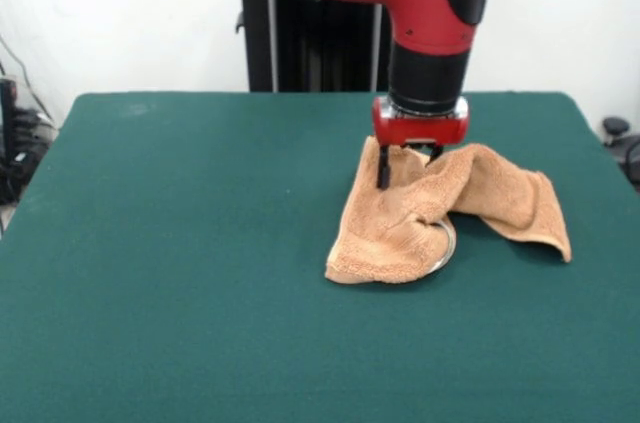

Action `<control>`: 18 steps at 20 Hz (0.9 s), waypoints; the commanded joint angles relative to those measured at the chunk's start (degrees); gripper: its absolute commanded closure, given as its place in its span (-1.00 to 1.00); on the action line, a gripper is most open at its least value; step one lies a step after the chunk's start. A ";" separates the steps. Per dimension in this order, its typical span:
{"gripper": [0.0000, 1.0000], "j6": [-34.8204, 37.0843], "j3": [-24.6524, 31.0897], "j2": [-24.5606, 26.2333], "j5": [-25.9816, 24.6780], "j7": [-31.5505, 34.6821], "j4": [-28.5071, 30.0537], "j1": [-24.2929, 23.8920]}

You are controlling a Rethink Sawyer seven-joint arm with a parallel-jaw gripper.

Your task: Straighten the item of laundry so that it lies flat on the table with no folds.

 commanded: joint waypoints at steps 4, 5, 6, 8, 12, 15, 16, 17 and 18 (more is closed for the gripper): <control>-1.00 12.44 3.42 -10.97 -1.24 6.01 9.26 4.63; -1.00 14.15 2.64 -12.96 -1.02 6.08 8.89 5.53; -1.00 15.34 2.31 -14.38 -0.87 6.06 8.87 5.86; -1.00 19.23 2.81 -17.57 -0.04 5.68 8.98 5.63; -1.00 20.53 4.85 -20.42 1.20 5.48 9.55 4.53; -1.00 15.04 4.16 -19.50 0.82 7.55 8.89 4.74; -1.00 14.15 3.46 -18.86 0.45 8.25 7.98 5.20; -1.00 11.74 2.79 -17.54 0.53 9.60 6.45 5.47; -1.00 11.06 2.42 -16.86 0.61 10.19 5.47 5.73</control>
